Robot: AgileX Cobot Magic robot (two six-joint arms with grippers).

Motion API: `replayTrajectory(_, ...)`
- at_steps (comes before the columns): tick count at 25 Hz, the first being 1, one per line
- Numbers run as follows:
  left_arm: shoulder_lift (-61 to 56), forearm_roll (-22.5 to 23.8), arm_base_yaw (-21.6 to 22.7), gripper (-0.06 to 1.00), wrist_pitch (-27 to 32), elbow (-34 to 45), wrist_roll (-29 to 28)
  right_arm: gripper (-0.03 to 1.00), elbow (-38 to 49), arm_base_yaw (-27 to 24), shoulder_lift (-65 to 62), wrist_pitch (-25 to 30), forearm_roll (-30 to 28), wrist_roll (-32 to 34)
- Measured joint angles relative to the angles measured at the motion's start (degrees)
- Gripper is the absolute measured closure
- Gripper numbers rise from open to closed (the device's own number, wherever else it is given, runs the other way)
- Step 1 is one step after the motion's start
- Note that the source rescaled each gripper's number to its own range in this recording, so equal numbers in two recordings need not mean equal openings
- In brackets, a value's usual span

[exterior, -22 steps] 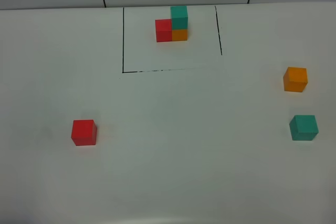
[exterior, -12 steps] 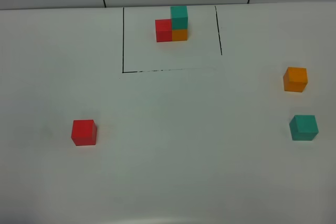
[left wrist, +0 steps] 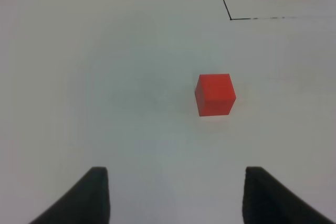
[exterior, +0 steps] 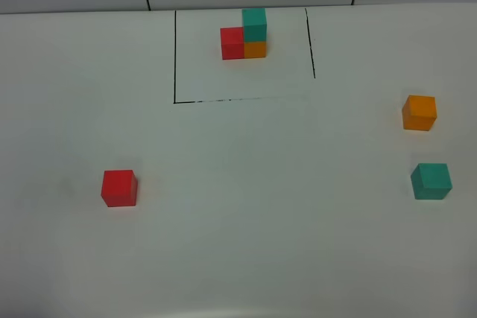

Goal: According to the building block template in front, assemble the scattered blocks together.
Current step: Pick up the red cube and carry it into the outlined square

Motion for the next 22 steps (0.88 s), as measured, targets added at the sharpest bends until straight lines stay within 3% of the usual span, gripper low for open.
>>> replayTrajectory(11,0.0,0.0,0.0,0.73,0.0,0.0,0.0,0.22,0.0,0.0,0.0,0.0,0.1,0.1)
replayTrajectory(13,0.0,0.1,0.0,0.68,-0.5,-0.1,0.0,0.22,0.0,0.0,0.0,0.0,0.1,0.1)
replayTrajectory(15,0.4,0.2,0.0,0.58,-2.7,-0.6,0.0,0.22,0.0,0.0,0.0,0.0,0.1,0.1)
replayTrajectory(18,3.4,-0.5,0.0,0.33,-7.5,-1.7,-0.5,0.22,0.0,0.0,0.0,0.0,0.1,0.2)
replayTrajectory(20,7.6,-1.6,0.0,0.16,-8.4,-2.6,-1.1,0.22,0.0,0.0,0.0,0.0,0.1,0.2)
replayTrajectory(22,13.5,-2.5,0.0,0.05,-9.1,-3.3,-1.4,0.22,0.0,0.0,0.0,0.0,0.1,0.3)
